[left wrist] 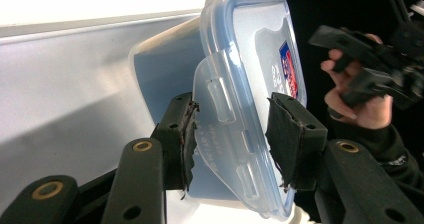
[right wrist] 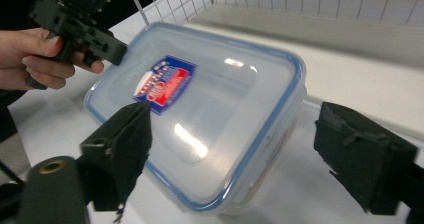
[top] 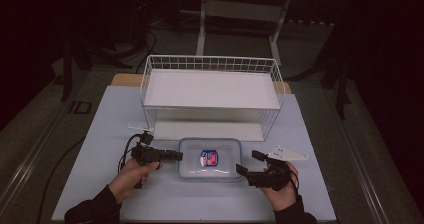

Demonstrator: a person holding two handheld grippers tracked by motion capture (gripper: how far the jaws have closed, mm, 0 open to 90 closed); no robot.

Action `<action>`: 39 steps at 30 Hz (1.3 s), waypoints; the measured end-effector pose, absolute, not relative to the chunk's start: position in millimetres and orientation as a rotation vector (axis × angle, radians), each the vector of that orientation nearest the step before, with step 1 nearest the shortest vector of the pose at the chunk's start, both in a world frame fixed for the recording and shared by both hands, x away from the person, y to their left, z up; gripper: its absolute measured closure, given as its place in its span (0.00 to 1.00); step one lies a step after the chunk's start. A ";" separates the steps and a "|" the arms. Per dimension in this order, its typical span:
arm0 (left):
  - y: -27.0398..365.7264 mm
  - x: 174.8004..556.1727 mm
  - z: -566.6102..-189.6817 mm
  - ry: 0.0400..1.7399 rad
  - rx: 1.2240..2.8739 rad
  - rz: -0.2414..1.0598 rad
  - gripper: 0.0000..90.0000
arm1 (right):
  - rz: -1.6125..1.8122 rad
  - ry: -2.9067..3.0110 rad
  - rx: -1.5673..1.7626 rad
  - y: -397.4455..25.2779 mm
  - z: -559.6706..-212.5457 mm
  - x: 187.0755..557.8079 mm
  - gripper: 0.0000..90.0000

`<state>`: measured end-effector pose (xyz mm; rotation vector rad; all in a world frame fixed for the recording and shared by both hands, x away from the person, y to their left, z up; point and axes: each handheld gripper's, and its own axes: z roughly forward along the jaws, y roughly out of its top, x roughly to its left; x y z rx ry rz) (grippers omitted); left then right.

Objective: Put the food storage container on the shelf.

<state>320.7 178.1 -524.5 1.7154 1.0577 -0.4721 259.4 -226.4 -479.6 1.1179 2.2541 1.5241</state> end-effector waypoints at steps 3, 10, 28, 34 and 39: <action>178.2 317.1 -521.0 1.029 1.735 -0.461 0.62 | 1.502 2.281 1.229 -228.3 -487.6 273.0 0.21; 179.2 307.8 -515.9 0.958 1.776 -0.440 0.65 | 1.580 2.372 1.327 -232.6 -494.9 286.3 0.33; 178.4 299.3 -514.2 0.931 1.784 -0.394 0.66 | 1.681 2.577 1.404 -240.8 -505.2 302.1 0.57; 175.9 288.6 -510.7 0.960 1.777 -0.347 0.65 | 1.641 2.575 1.398 -239.0 -500.5 295.9 0.58; 173.0 283.7 -506.2 0.966 1.799 -0.313 0.65 | 1.617 2.576 1.388 -238.2 -497.7 291.5 0.58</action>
